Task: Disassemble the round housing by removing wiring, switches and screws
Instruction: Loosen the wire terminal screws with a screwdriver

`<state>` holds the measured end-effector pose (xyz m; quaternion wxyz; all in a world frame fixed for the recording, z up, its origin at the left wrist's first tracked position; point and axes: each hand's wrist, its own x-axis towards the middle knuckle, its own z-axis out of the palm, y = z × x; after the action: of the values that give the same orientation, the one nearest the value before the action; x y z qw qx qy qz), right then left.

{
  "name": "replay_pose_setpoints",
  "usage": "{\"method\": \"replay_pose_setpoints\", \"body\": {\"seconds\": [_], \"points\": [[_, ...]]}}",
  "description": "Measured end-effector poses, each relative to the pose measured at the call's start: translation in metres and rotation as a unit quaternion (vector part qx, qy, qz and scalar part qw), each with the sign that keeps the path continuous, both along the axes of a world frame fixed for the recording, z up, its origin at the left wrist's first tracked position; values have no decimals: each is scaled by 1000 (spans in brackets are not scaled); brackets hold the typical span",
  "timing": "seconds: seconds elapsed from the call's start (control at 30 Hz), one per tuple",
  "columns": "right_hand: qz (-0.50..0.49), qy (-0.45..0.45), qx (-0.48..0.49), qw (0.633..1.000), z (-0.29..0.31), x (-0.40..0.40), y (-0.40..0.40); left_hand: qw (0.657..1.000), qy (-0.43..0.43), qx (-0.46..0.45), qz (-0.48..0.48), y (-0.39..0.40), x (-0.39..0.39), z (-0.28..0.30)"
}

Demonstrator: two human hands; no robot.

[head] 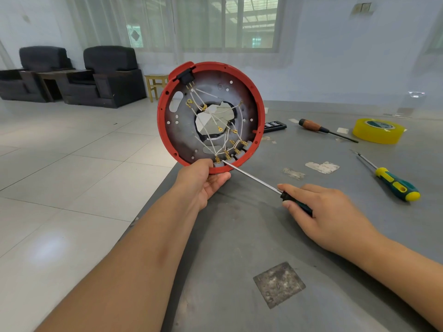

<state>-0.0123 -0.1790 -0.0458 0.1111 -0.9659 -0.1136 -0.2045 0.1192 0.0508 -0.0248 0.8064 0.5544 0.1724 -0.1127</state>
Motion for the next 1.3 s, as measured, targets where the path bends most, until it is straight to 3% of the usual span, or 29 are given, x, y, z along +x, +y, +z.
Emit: {"method": "replay_pose_setpoints", "body": {"seconds": [0.2, 0.53, 1.3], "points": [[-11, 6, 7, 1000, 3, -2, -2, 1000, -7, 5, -5, 0, -1, 0], [-21, -43, -105, 993, 9, -2, -10, 999, -23, 19, -16, -1, -2, -3], [-40, -91, -98, 990, 10, 0, -17, 998, -15, 51, -28, -1, -2, -3]]}}
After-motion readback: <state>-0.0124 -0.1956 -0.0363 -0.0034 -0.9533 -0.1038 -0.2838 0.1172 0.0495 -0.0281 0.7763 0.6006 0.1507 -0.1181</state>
